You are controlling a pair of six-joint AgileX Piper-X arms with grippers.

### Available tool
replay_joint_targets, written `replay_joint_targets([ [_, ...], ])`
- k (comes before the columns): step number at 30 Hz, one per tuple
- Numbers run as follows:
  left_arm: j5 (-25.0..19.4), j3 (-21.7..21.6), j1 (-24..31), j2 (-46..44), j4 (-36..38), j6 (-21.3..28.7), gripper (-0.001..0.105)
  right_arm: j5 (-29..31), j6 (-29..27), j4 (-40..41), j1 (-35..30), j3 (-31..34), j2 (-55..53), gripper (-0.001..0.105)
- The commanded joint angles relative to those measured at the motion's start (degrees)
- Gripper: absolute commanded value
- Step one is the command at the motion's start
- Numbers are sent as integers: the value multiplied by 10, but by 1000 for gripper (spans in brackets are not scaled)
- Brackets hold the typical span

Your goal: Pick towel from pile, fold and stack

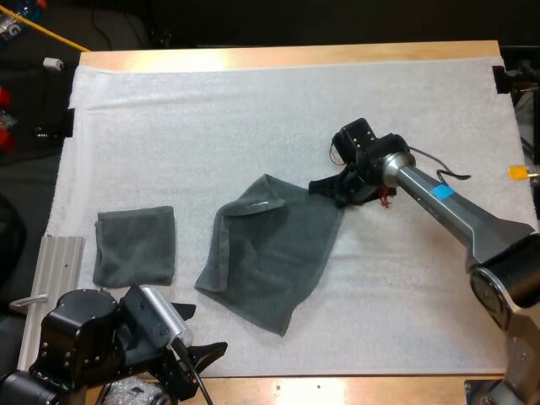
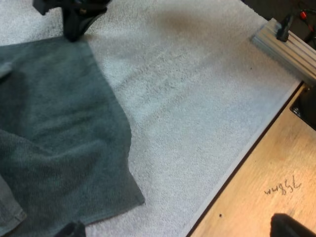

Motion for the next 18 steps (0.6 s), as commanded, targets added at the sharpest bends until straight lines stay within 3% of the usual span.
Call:
replay_joint_targets([
  [1, -3, 0, -7, 2, -12, 3, 69, 25, -23, 17, 0, -5, -23, 0],
  [5, -7, 0, -42, 13, -29, 4, 69, 77, -69, 80, 0, -5, -58, 0],
  [7, -29, 0, -69, 29, -35, 11, 69, 98, -92, 123, 0, -5, -70, 0],
  [12, -90, 0, -156, 104, -58, 48, 69, 100, -112, 206, 0, 2, -73, 0],
  [18, -103, 0, -215, 192, -87, 77, 69, 100, -111, 219, 0, 61, -87, 0],
])
